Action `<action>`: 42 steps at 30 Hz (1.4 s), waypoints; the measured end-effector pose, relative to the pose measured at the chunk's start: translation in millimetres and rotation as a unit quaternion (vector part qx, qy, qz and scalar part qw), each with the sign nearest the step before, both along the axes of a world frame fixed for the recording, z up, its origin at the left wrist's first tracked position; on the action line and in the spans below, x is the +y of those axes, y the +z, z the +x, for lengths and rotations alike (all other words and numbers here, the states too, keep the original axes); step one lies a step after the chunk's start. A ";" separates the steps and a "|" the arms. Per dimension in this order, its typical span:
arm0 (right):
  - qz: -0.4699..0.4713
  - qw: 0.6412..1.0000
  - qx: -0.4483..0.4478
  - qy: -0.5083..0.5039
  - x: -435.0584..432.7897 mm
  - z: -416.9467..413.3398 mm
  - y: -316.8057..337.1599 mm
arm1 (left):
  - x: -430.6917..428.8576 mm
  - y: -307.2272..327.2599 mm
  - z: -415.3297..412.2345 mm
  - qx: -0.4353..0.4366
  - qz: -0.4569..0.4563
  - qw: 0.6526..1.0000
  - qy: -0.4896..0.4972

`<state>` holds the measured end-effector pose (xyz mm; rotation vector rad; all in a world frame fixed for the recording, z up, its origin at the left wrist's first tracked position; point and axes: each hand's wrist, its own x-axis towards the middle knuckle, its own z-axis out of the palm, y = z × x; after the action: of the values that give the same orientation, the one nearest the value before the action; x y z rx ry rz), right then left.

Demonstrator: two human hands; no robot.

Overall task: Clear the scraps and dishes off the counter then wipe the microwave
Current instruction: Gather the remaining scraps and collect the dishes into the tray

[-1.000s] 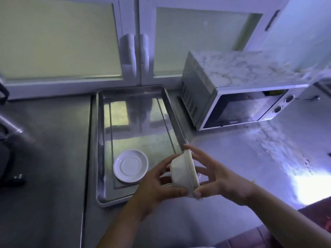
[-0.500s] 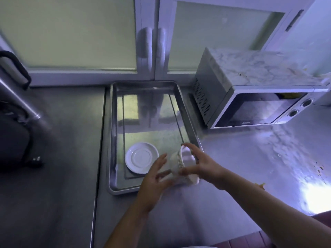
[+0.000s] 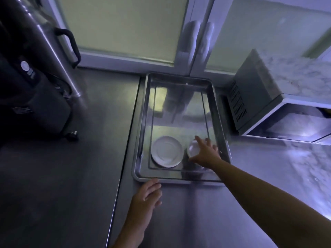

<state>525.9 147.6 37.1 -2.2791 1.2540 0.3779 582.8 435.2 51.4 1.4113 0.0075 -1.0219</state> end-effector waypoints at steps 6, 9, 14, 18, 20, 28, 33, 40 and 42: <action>0.011 0.988 -0.115 -0.102 6.2 -38.8 36.1 | -33.0 1.4 -8.1 -0.011 -0.010 0.999 -0.050; 0.039 0.950 -0.247 -0.185 19.4 -92.3 65.8 | -63.6 17.5 -19.7 -0.037 -0.027 0.996 -0.073; 0.065 0.855 -0.386 -0.340 52.8 -227.0 93.3 | -111.9 48.6 -78.5 -0.103 -0.057 0.982 -0.149; 0.064 0.769 -0.443 -0.456 77.5 -339.8 86.9 | -145.3 58.4 -169.2 -0.117 -0.042 0.969 -0.215; 0.065 0.729 -0.473 -0.490 84.5 -389.7 86.5 | -157.9 60.3 -223.2 -0.116 -0.033 0.958 -0.262; 0.031 0.661 -0.546 -0.513 80.0 -558.7 95.8 | -196.3 48.7 -415.1 -0.094 -0.012 0.918 -0.386; 0.018 0.599 -0.549 -0.583 76.6 -648.0 86.6 | -220.7 50.6 -493.4 -0.105 0.013 0.875 -0.472; -0.018 0.544 -0.550 -0.633 36.1 -740.9 77.1 | -339.5 48.0 -577.6 -0.160 0.019 0.821 -0.547; -0.029 0.549 -0.534 -0.643 21.0 -765.8 73.7 | -391.2 38.9 -606.0 -0.190 0.019 0.801 -0.568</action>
<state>-239.9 168.6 110.8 -0.6060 1.6332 -1.3547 -23.2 44.1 90.4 1.6223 -1.2608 -1.6529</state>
